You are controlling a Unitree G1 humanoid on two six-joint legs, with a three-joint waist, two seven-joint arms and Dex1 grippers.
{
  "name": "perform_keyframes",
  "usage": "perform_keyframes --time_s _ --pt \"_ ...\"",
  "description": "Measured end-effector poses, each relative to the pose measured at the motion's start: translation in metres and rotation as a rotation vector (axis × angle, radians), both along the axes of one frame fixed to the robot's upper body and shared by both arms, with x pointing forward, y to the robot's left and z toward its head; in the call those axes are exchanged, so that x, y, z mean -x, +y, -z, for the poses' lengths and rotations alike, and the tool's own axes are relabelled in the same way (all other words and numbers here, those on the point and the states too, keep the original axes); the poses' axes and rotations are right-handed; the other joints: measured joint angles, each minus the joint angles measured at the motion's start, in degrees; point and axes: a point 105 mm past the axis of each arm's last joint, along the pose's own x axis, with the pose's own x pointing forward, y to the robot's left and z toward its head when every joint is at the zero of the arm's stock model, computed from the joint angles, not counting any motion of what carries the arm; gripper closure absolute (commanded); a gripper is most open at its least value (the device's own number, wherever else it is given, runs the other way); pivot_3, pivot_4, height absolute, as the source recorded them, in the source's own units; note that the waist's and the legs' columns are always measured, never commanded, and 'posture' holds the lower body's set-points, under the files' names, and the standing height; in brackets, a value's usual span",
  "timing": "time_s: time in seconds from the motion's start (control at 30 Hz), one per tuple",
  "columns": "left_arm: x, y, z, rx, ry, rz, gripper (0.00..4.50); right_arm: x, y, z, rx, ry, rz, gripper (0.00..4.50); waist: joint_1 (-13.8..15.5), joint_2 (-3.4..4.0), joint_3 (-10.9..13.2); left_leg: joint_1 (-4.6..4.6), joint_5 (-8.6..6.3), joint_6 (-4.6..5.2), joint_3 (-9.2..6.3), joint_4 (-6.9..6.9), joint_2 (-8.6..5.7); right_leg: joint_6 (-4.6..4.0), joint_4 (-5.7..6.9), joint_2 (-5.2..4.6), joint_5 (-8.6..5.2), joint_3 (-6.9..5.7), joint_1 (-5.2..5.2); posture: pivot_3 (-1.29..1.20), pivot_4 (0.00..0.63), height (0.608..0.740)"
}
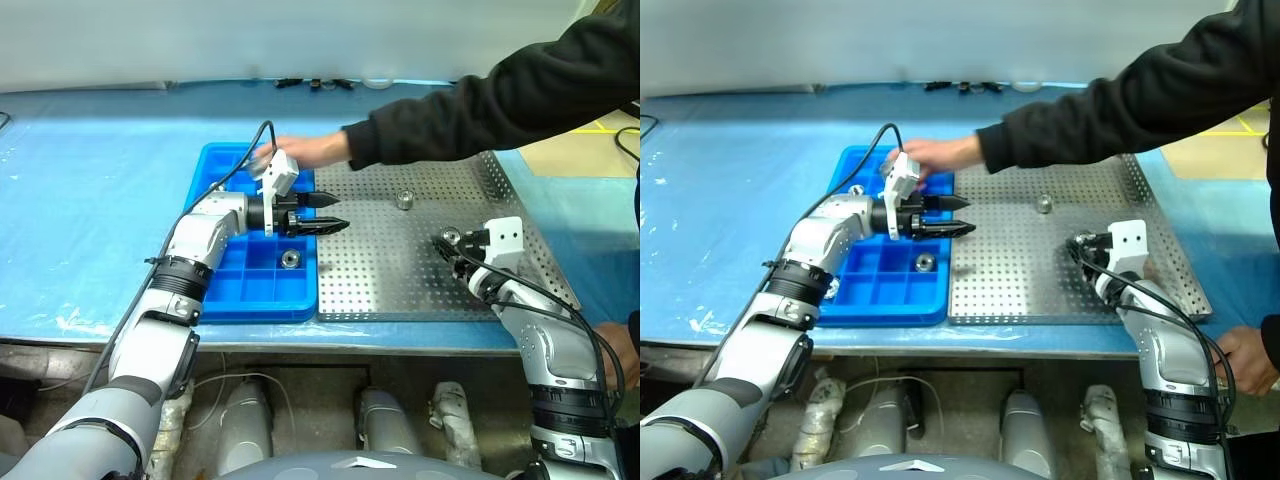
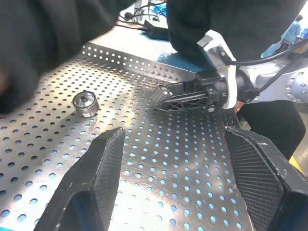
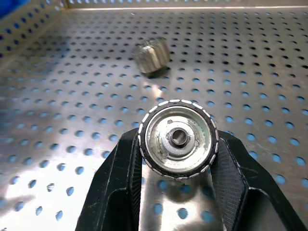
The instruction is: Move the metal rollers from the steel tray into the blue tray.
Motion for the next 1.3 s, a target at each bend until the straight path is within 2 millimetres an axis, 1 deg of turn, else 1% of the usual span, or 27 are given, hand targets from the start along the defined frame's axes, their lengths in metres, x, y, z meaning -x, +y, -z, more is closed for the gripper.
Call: perform_keyframes --time_s 0.13,0.27,0.37,0.5,0.57,0.67,0.77,0.87,1.0,1.1,1.23,1.3 --pt "0.001 0.003 0.001 -0.002 0.0 -0.008 1.03 -0.001 0.003 0.0 -0.001 0.005 -0.008 2.88 0.0 0.0 0.0 0.0 0.0 0.0 0.0 -0.01 0.0 0.0 0.0 0.0 0.0 0.01 -0.02 -0.27 0.15 0.74" --pt "-0.003 0.014 -0.001 -0.005 0.001 -0.05 1.03 -0.008 0.012 -0.011 -0.005 -0.028 -0.034 2.88 -0.1 0.0 0.0 0.0 0.01 -0.02 -0.01 -0.05 0.04 0.0 0.02 0.0 0.0 0.05 -0.09 -0.25 0.15 0.74" --pt "-0.01 0.031 -0.006 -0.002 -0.014 -0.119 1.03 -0.016 0.03 -0.02 -0.019 -0.045 -0.097 2.88 -0.1 0.0 0.0 0.01 0.02 -0.04 -0.01 -0.1 0.07 0.0 0.03 0.01 0.0 0.04 -0.11 -0.2 0.15 0.74" --pt "-0.016 0.048 -0.01 0.0 -0.026 -0.196 1.03 -0.014 0.073 -0.032 -0.047 -0.053 -0.273 2.88 0.5 0.02 0.0 -0.02 0.03 -0.05 -0.05 -0.16 0.06 0.0 0.0 0.01 0.0 0.02 -0.14 -0.15 0.15 0.74" --pt "-0.015 0.056 -0.009 -0.002 -0.029 -0.226 1.03 -0.012 0.093 -0.041 -0.047 -0.068 -0.364 2.88 1.0 0.02 0.0 -0.02 0.02 -0.05 -0.07 -0.17 0.05 0.0 -0.01 0.0 0.0 0.04 -0.14 -0.12 0.15 0.74" --pt "-0.013 0.067 -0.003 -0.009 -0.015 -0.266 1.03 -0.011 0.112 -0.051 -0.046 -0.085 -0.448 2.88 1.7 0.02 0.0 -0.02 0.04 -0.08 -0.07 -0.17 0.08 0.0 0.02 0.0 0.0 0.0 -0.14 -0.08 0.15 0.74" --pt "-0.01 0.078 -0.002 0.0 -0.011 -0.316 1.03 -0.012 0.131 -0.058 -0.05 -0.097 -0.522 2.88 2.5 0.02 0.0 -0.02 0.07 -0.14 -0.11 -0.18 0.07 0.0 0.06 -0.01 0.0 -0.03 -0.14 -0.04 0.15 0.74" --pt "-0.006 0.084 -0.002 0.001 -0.016 -0.341 1.03 -0.013 0.142 -0.056 -0.051 -0.083 -0.575 2.88 3.3 0.02 0.0 -0.02 0.1 -0.19 -0.14 -0.2 0.06 0.0 0.07 -0.01 0.0 -0.05 -0.14 -0.02 0.15 0.74" --pt "-0.001 0.092 0.0 0.0 -0.007 -0.379 1.03 -0.019 0.145 -0.054 -0.052 -0.07 -0.599 2.88 4.1 0.02 0.0 -0.03 0.13 -0.24 -0.16 -0.23 0.07 0.01 0.08 -0.01 0.0 -0.08 -0.17 0.01 0.15 0.74" --pt "0.0 0.098 -0.002 0.002 -0.011 -0.406 1.03 -0.024 0.15 -0.054 -0.052 -0.07 -0.607 2.88 4.4 0.02 0.0 -0.04 0.2 -0.36 -0.16 -0.34 0.08 0.01 0.15 0.01 0.0 -0.1 -0.25 0.02 0.15 0.74" --pt "-0.001 0.102 -0.006 0.015 -0.013 -0.429 1.03 -0.024 0.172 -0.062 -0.083 -0.089 -0.679 2.88 4.4 0.02 0.0 -0.04 0.31 -0.52 -0.16 -0.47 0.11 0.01 0.18 0.06 0.0 -0.16 -0.3 0.02 0.15 0.74" --pt "-0.002 0.109 -0.009 0.018 -0.014 -0.445 1.03 -0.021 0.186 -0.062 -0.089 -0.084 -0.736 2.88 4.4 0.01 0.0 -0.05 0.35 -0.59 -0.17 -0.48 0.15 0.01 0.18 0.1 0.0 -0.18 -0.31 0.02 0.15 0.74"
